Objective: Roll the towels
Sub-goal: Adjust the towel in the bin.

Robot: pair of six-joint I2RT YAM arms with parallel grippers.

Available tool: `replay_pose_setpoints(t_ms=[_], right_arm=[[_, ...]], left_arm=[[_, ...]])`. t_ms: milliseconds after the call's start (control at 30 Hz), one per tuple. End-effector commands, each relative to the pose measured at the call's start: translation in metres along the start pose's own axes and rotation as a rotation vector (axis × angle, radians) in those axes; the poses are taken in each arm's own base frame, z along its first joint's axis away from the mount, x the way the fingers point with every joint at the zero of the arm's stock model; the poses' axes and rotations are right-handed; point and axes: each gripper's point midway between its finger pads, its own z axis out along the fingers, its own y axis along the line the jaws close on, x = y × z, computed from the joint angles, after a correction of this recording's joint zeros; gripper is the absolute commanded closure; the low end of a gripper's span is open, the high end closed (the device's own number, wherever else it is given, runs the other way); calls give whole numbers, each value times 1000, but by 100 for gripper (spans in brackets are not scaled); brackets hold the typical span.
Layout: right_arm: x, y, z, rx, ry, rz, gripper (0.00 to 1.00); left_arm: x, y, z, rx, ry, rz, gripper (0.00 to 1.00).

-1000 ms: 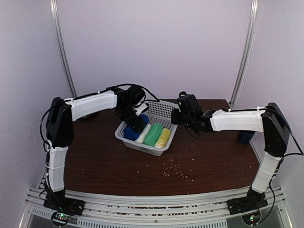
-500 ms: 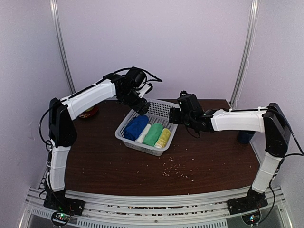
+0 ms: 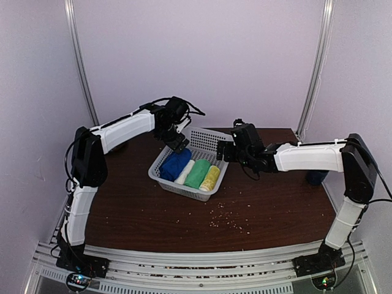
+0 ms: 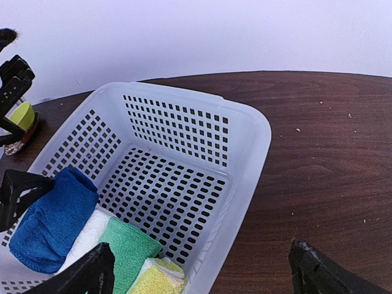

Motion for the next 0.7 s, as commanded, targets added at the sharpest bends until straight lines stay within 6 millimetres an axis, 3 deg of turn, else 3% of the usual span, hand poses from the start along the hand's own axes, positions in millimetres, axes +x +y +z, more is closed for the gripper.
replay_pose_setpoints(t_ms=[0, 367, 667], right_arm=[[-8, 2, -9, -12, -27, -1, 0], [-7, 4, -8, -20, -22, 2, 0], [-4, -2, -8, -8, -14, 1, 0]], left_arm=[[1, 14, 12, -56, -7, -6, 3], [12, 22, 21, -64, 23, -38, 2], [62, 8, 43, -54, 110, -11, 2]])
